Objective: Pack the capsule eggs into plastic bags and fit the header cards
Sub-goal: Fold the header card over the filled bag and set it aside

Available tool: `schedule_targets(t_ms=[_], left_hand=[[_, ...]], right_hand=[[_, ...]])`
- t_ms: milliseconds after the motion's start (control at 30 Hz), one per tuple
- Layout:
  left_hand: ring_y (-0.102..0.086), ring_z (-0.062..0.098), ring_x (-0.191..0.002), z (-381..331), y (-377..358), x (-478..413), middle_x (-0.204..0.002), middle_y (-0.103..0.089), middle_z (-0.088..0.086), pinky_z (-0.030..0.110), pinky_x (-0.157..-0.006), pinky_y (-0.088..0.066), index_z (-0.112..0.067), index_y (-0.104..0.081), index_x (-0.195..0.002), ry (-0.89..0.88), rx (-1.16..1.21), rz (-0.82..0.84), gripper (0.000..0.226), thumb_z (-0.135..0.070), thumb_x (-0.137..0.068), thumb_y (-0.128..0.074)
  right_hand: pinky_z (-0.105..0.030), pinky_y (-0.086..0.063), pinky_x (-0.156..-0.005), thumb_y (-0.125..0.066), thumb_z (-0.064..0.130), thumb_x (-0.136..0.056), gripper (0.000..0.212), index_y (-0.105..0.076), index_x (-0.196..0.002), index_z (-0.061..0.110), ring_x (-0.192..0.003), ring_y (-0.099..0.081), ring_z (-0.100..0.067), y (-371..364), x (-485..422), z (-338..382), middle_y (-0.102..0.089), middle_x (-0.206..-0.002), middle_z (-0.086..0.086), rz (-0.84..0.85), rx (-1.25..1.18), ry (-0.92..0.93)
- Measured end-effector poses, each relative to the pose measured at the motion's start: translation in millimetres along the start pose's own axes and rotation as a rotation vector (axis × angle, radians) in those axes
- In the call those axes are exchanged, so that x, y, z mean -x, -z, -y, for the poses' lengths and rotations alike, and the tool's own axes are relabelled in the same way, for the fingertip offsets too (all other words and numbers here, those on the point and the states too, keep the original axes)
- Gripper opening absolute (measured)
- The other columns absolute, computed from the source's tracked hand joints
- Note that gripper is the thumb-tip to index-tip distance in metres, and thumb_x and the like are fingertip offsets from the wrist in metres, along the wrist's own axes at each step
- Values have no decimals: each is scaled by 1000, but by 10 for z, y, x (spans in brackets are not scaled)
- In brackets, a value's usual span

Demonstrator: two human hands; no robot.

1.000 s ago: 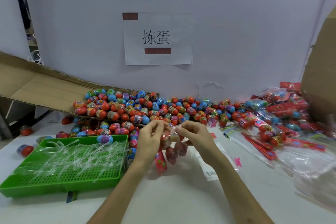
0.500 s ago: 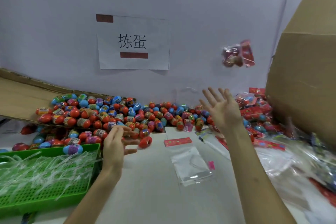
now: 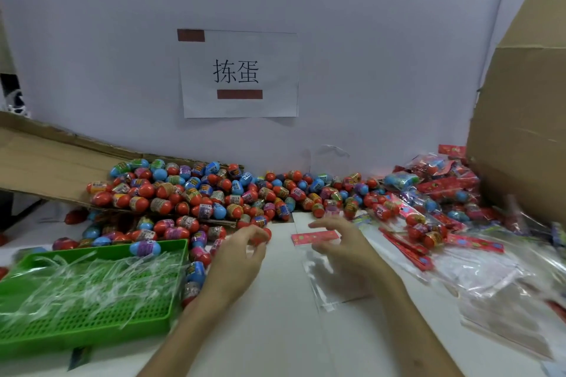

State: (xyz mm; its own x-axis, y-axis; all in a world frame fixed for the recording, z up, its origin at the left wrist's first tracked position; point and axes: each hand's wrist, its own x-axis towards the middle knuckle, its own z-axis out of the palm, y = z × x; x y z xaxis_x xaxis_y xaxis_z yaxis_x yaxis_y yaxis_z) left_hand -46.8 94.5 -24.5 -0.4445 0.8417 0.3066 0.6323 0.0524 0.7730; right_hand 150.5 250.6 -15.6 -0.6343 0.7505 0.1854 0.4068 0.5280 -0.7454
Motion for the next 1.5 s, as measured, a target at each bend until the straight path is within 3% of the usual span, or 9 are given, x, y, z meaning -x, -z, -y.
schedule_targets(t_ms=[133, 400, 633, 767, 933, 1067, 1167, 1400, 1500], left_hand=[[-51, -2, -120, 22, -6, 33, -126, -61, -20, 21, -102, -37, -32, -69, -118, -44, -135, 185, 22, -21, -103, -57], [-43, 3, -137, 31, -61, 71, -147, -57, -15, 39, -119, -34, -36, -71, -126, -115, -287, 314, 28, -43, -104, -54], [-58, 3, -119, 5, -113, 53, -123, -66, -17, 35, -107, -47, -36, -68, -120, 1, -22, 276, 36, -61, -95, -62], [-65, -3, -99, -49, -85, 52, -106, -70, -15, 13, -83, -51, -35, -54, -123, 86, 200, 184, 57, -69, -80, -71], [-71, 8, -78, -20, -40, 19, -87, -78, -5, 21, -75, -58, -28, -76, -99, 43, 255, 207, 13, -16, -97, -71], [-70, 13, -64, 0, 12, 5, -77, -78, 1, 23, -64, -57, -18, -78, -92, 134, 370, 40, 16, -5, -97, -69], [-70, 12, -62, -3, 51, -12, -75, -77, 1, 22, -62, -57, -14, -77, -93, 152, 479, -164, 15, -3, -97, -68], [-76, 15, -75, -30, 162, -22, -82, -79, -2, 21, -64, -60, -20, -76, -99, 95, 638, -501, 15, -8, -98, -68], [-76, 12, -78, -20, 203, -32, -85, -79, -5, 21, -67, -60, -25, -75, -94, 80, 626, -607, 16, -11, -98, -69]], right_hand=[[-29, -45, -98, -78, 38, -86, 26, -77, -111, 35, -111, -55, -6, -100, -44, -40, -61, -121, 14, 74, 267, 18], [-25, -47, -87, -69, 36, -96, 17, -81, -105, 28, -100, -61, -4, -191, -92, -54, -67, -105, 19, -82, 164, 22], [-12, -37, -91, -67, 29, -97, 21, -79, -112, 21, -110, -62, -10, -303, -45, 150, -74, -113, 11, -323, 71, 226], [-16, -42, -94, -66, 35, -95, 26, -78, -115, 23, -113, -63, -10, -409, 8, 303, -74, -116, 11, -319, 64, 333], [-22, -42, -100, -64, 39, -94, 33, -67, -127, 39, -123, -60, -12, -472, 44, 402, -68, -131, 13, -288, 51, 394], [-33, -29, -118, -60, 49, -98, 59, -42, -152, 34, -145, -38, -5, -475, 32, 422, -42, -157, 14, -278, -1, 333], [-34, -33, -119, -61, 35, -101, 63, -35, -158, 27, -145, -37, -9, -466, 30, 391, -37, -160, 12, -300, -32, 264], [-9, -42, -86, -66, 16, -97, 59, -45, -150, 29, -115, -58, -9, -481, -131, 337, -45, -149, 9, -294, -24, 128], [-32, -50, -102, -66, 38, -97, 63, -40, -154, 30, -128, -53, -18, -496, -394, 472, -34, -158, 2, -197, 85, 81]])
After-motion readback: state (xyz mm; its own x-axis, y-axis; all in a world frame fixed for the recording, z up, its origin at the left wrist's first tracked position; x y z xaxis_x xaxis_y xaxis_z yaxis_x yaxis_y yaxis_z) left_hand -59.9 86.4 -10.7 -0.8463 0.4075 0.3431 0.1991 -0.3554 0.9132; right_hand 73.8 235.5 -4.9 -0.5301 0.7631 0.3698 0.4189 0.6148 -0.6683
